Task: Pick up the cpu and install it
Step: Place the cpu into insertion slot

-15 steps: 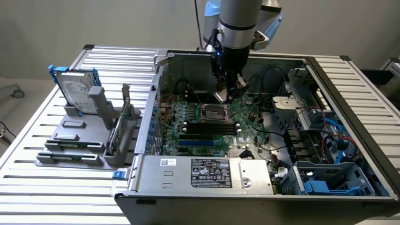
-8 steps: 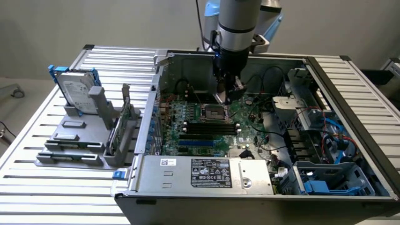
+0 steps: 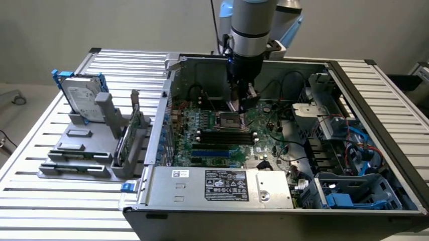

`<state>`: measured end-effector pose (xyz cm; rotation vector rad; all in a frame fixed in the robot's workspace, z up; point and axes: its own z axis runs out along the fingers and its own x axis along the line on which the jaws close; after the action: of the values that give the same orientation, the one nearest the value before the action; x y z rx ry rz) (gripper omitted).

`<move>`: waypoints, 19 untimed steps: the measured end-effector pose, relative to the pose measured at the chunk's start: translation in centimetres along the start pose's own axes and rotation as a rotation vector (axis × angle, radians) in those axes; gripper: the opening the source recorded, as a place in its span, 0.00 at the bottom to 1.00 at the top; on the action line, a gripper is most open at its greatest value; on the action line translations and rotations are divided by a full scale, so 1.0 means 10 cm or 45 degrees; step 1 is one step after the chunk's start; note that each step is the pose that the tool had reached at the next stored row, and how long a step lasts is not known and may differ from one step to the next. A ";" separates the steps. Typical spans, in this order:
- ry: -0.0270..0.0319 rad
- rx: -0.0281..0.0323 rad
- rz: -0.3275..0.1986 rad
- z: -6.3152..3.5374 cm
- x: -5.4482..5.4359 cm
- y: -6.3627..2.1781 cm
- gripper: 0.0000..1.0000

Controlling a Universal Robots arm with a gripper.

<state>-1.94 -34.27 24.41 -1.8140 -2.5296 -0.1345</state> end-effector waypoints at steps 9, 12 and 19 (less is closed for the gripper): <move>-0.0082 -0.0019 0.078 0.097 0.05 -0.059 0.54; -0.0109 -0.0045 0.117 0.135 0.06 -0.069 0.54; -0.0148 -0.0091 0.186 0.181 0.09 -0.114 0.54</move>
<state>-3.24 -33.67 22.61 -1.9992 -2.3958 -0.1301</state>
